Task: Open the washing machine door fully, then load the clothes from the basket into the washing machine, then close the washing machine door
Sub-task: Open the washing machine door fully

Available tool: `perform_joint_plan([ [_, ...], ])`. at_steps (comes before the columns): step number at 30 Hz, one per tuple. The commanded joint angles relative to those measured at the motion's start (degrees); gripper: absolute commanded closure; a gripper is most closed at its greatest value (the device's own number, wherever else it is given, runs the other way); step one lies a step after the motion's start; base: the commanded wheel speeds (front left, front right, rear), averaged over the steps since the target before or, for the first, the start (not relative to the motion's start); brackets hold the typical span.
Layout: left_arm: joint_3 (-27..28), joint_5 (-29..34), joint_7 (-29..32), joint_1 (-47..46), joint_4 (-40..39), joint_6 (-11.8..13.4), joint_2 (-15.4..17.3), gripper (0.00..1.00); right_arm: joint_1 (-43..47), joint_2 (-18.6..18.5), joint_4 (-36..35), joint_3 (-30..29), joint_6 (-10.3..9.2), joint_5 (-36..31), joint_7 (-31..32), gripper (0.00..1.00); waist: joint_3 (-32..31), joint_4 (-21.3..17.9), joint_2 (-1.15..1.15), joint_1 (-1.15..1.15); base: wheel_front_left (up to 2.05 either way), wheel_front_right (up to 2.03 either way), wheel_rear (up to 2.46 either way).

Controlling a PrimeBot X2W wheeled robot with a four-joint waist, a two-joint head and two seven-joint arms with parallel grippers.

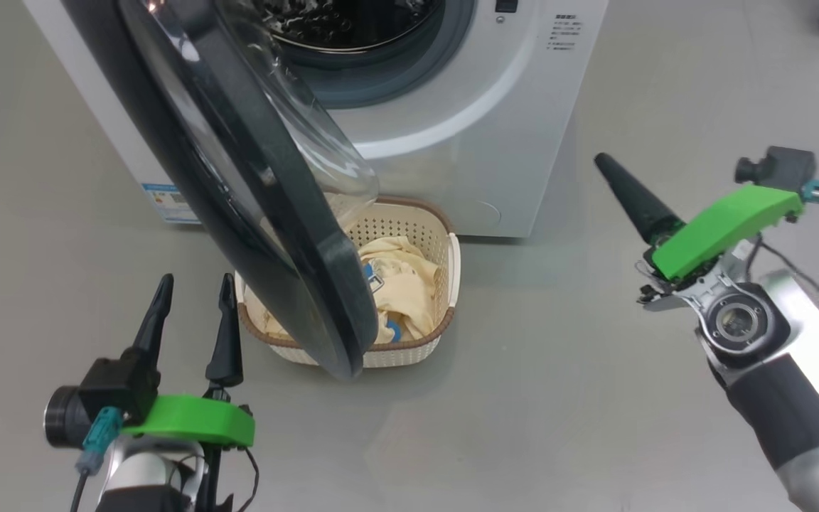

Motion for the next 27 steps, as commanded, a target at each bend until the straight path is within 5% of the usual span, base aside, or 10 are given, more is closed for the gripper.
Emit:
perform_joint_plan([
  [1,2.4,0.7,-0.5,-0.6,-2.1,-0.2,1.5,0.00,0.1,-1.2,-2.4,0.0,0.21,-2.4,-2.3,0.00,-0.4,-0.5,0.00,0.00,0.00,0.00,0.00],
  [14,4.9,0.6,-0.5,2.4,-3.2,-0.1,1.7,0.00,6.6,-5.1,-3.1,-2.7,0.21,-26.4,-18.3,0.00,-2.5,-2.7,0.00,0.00,0.00,0.00,0.00],
  [27,7.8,0.4,-0.5,6.7,-5.2,0.4,1.6,0.00,20.4,-0.1,-7.6,-15.3,0.21,-51.1,-19.9,0.00,-4.5,-5.1,0.00,0.00,0.00,0.00,0.00],
])
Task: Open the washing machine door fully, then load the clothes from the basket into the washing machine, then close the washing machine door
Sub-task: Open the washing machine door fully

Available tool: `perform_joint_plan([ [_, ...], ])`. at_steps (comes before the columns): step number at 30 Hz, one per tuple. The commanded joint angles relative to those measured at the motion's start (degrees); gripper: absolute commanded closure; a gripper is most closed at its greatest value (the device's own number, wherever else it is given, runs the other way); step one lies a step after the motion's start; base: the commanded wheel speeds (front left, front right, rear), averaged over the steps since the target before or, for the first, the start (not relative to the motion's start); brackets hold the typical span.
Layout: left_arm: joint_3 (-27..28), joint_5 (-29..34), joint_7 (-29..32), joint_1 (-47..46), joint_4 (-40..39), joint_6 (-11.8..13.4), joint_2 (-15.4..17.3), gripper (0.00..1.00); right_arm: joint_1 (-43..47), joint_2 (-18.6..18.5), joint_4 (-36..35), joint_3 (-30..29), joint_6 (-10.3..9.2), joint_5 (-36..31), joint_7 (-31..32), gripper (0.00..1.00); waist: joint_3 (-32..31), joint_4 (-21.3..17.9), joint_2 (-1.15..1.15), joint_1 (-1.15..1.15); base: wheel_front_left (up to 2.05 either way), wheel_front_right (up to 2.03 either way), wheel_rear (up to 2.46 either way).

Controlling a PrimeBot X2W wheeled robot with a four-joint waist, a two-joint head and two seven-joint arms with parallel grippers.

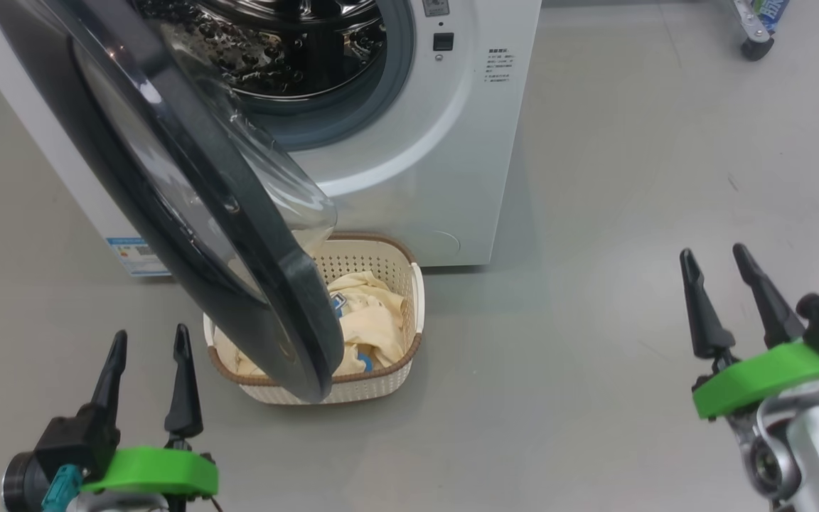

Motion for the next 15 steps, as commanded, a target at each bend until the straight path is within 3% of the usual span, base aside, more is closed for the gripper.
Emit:
perform_joint_plan([
  [1,2.5,0.2,-0.5,-0.8,-2.3,0.3,1.0,0.00,0.3,0.2,-2.6,-0.5,0.21,-1.7,-0.6,0.00,-0.2,-0.2,0.00,0.00,0.00,0.00,0.00],
  [15,4.1,-0.2,-0.5,4.0,-5.0,1.5,0.3,0.00,8.7,4.7,-6.4,-5.1,0.21,-11.1,-0.6,0.00,-1.3,-0.4,0.00,0.00,0.00,0.00,0.00],
])
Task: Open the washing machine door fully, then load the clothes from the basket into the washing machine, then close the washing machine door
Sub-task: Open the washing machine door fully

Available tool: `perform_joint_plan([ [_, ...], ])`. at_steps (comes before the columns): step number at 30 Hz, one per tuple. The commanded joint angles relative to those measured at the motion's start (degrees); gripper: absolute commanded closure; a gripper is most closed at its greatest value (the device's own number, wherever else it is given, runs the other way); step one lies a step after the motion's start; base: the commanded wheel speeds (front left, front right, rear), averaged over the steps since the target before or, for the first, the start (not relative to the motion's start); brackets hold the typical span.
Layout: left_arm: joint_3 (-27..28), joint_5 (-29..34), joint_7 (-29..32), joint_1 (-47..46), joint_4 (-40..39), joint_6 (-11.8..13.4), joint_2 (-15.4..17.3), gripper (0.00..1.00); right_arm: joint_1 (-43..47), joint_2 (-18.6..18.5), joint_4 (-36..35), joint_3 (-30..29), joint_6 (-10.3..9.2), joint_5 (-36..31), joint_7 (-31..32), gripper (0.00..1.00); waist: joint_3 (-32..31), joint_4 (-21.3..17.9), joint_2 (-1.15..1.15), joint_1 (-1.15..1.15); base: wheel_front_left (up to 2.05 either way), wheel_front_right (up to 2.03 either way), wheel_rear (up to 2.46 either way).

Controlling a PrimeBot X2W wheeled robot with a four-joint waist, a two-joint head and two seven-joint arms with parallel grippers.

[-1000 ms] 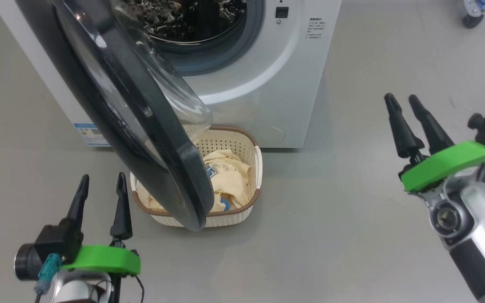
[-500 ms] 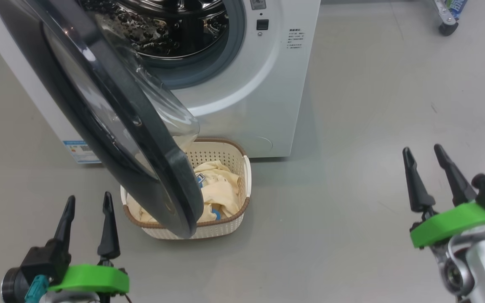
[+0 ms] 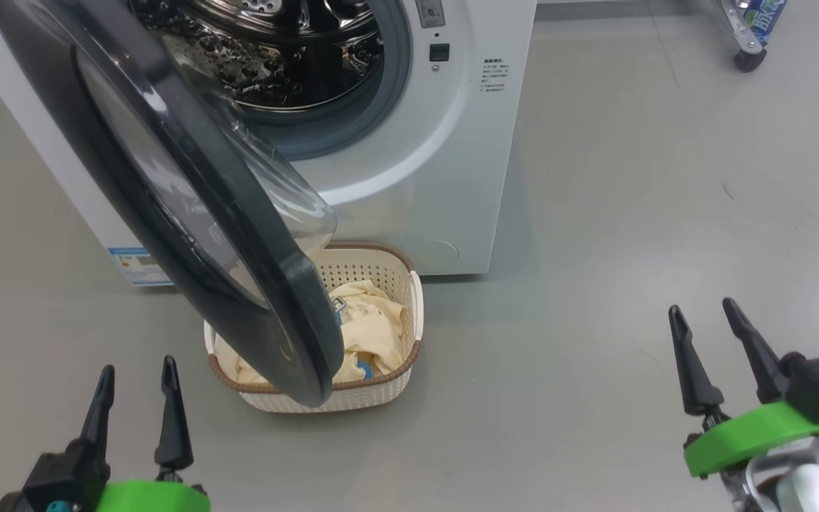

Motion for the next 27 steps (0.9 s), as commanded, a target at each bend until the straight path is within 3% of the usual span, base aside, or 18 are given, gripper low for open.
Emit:
perform_joint_plan([
  [1,2.2,0.0,-0.5,-0.9,-2.2,0.3,0.5,0.00,-0.5,-0.3,-1.9,0.5,0.21,-0.8,-0.5,0.00,-0.1,0.1,0.00,0.00,0.00,0.00,0.00],
  [27,1.6,0.3,-0.5,0.0,-1.7,0.3,0.0,0.00,0.5,1.7,0.7,-1.3,0.21,-3.6,-0.6,0.00,-1.0,0.3,0.00,0.00,0.00,0.00,0.00],
])
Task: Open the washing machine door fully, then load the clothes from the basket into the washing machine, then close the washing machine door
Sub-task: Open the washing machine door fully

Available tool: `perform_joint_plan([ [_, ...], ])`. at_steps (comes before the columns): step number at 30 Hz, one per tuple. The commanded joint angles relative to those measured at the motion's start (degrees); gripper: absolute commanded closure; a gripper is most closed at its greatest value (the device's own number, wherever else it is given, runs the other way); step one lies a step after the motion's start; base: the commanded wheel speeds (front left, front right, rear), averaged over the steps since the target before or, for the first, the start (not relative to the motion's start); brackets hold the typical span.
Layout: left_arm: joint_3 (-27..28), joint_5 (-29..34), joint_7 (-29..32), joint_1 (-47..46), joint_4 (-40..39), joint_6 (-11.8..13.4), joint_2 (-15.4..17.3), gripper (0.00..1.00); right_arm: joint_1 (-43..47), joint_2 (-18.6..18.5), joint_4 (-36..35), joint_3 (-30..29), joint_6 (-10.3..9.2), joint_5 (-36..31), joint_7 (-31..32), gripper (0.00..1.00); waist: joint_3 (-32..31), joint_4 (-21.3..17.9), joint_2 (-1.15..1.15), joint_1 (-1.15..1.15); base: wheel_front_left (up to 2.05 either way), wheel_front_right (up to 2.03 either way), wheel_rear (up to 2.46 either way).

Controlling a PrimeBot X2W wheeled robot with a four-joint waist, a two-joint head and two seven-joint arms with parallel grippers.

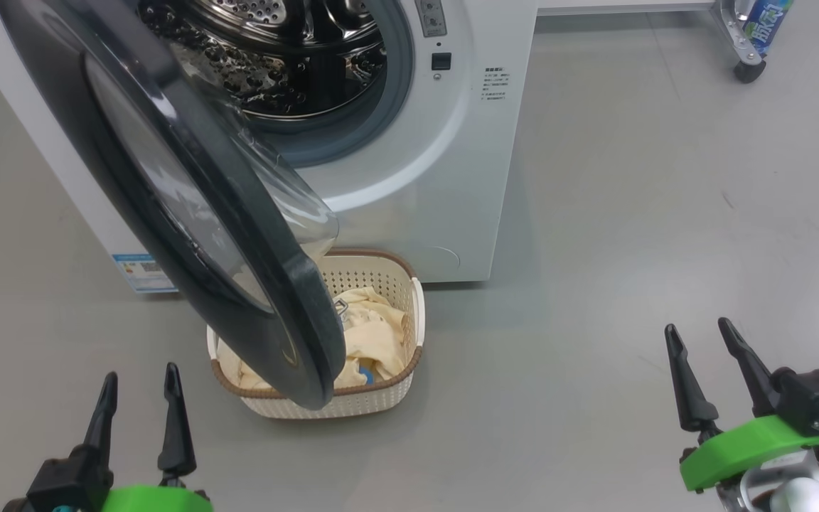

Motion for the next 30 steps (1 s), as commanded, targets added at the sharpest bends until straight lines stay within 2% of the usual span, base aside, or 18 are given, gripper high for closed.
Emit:
perform_joint_plan([
  [1,1.8,0.3,-0.5,-1.1,-1.7,0.1,0.3,0.00,-1.3,-0.7,-1.5,0.8,0.21,-0.6,-0.6,0.00,0.0,0.0,0.00,0.00,0.00,0.00,0.00],
  [5,1.7,0.6,-0.5,-1.0,-1.8,0.0,0.3,0.00,-1.4,-0.7,-1.7,0.7,0.21,-0.7,-0.6,0.00,0.1,0.1,0.00,0.00,0.00,0.00,0.00],
  [6,1.7,0.4,-0.5,-1.0,-1.6,0.0,0.3,0.07,-1.4,-0.7,-1.8,0.7,0.21,-0.8,-0.6,0.00,0.2,0.1,0.00,0.00,0.00,0.00,0.00],
  [7,1.7,0.3,-0.5,-1.0,-1.5,-0.1,0.3,0.67,-1.4,-0.7,-1.8,0.6,0.21,-0.7,-0.6,0.00,0.2,0.1,0.00,0.00,0.00,0.00,0.00],
  [8,1.6,0.3,-0.5,-1.0,-1.5,-0.1,0.3,1.00,-1.5,-0.7,-1.8,0.6,0.21,-0.7,-0.6,0.00,0.2,0.1,0.00,0.00,0.00,0.00,0.00],
  [15,2.1,-0.6,-0.5,-1.6,-2.2,-0.4,0.2,1.00,-1.8,-0.4,-1.8,0.1,0.21,-0.7,-0.6,0.00,0.4,0.4,0.00,0.00,0.00,0.00,0.00],
  [23,2.7,1.4,-0.5,-6.6,-14.1,-1.1,2.1,1.00,-1.5,0.0,-1.7,-1.0,0.21,-0.7,-0.6,0.00,-0.6,1.6,0.00,0.00,0.00,0.00,0.00],
  [26,0.1,2.1,0.5,-10.8,-20.5,-2.0,3.3,1.00,-1.7,0.1,-1.9,-1.2,0.21,-0.4,-0.6,0.00,-1.0,1.8,0.00,0.00,0.00,0.00,0.00],
  [30,-4.0,2.4,2.8,-14.5,-25.0,-2.8,3.7,1.00,-2.0,0.2,-2.1,-1.2,0.21,-0.3,-0.6,0.00,-1.2,1.6,0.00,0.00,0.00,0.00,0.00],
])
